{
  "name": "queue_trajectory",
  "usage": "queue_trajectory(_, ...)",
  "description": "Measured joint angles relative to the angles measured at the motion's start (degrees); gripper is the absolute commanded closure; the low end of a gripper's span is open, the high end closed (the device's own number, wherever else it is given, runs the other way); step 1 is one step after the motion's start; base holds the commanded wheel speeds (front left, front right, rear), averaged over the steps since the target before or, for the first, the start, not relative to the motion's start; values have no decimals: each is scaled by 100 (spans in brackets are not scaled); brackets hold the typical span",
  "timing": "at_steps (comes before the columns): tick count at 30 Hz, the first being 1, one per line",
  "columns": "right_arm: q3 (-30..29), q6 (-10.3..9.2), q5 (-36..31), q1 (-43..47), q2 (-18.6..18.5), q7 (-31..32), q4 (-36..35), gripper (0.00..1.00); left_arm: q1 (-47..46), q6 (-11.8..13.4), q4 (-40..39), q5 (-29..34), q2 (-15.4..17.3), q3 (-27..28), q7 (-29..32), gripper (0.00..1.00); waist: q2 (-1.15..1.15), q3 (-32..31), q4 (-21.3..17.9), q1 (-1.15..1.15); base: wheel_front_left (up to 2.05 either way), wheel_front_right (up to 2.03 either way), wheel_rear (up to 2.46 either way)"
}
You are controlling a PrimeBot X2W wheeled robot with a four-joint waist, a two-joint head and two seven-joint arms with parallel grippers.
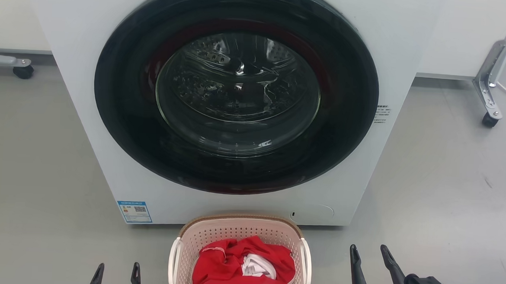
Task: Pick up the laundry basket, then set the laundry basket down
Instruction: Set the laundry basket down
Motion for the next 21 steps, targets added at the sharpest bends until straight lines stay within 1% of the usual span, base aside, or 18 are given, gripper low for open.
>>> queue_trajectory(9,-177,0,-235,88,80,0,-154,0,1,0,-200,252,-53,93,0,0,0,40,-6,0,0,0,0)
queue_trajectory(21,-297,0,-379,169,152,0,-260,0,5,0,-371,403,-88,131,0,0,0,69,16,0,0,0,0)
